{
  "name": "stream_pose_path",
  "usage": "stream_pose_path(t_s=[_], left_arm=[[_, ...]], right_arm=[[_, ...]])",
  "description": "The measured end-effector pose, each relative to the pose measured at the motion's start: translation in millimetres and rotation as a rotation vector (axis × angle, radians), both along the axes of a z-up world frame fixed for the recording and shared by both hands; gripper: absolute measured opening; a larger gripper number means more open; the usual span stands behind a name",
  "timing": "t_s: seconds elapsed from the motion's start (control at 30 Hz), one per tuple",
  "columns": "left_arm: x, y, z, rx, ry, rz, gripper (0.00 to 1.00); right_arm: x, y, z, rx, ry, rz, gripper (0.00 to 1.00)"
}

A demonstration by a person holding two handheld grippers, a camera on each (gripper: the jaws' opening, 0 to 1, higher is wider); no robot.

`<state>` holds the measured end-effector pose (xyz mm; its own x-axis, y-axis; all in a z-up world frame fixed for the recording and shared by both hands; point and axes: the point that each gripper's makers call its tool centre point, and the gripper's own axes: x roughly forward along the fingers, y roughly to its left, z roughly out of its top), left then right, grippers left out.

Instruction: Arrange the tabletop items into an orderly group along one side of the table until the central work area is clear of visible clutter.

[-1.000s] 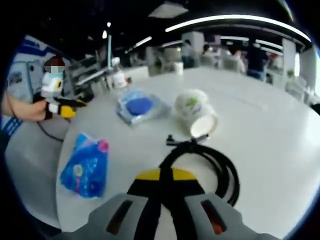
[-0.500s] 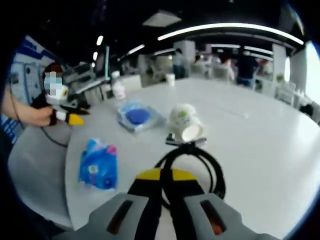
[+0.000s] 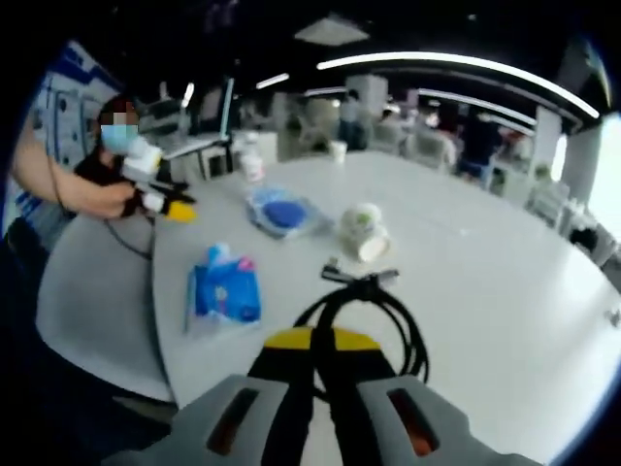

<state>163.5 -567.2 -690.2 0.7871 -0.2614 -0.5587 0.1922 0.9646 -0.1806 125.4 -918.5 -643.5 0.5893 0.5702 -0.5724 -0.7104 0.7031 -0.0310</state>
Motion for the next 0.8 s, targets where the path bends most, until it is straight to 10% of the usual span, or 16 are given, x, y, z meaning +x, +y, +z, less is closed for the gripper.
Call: stream_pose_path(t_s=[0.8], left_arm=[[-0.1,1.1,5.1,-0.011,-0.01,0.013,0.94]], right_arm=[[-22.4,28.4,-89.0,-0.16,0.103,0.139,0.02]])
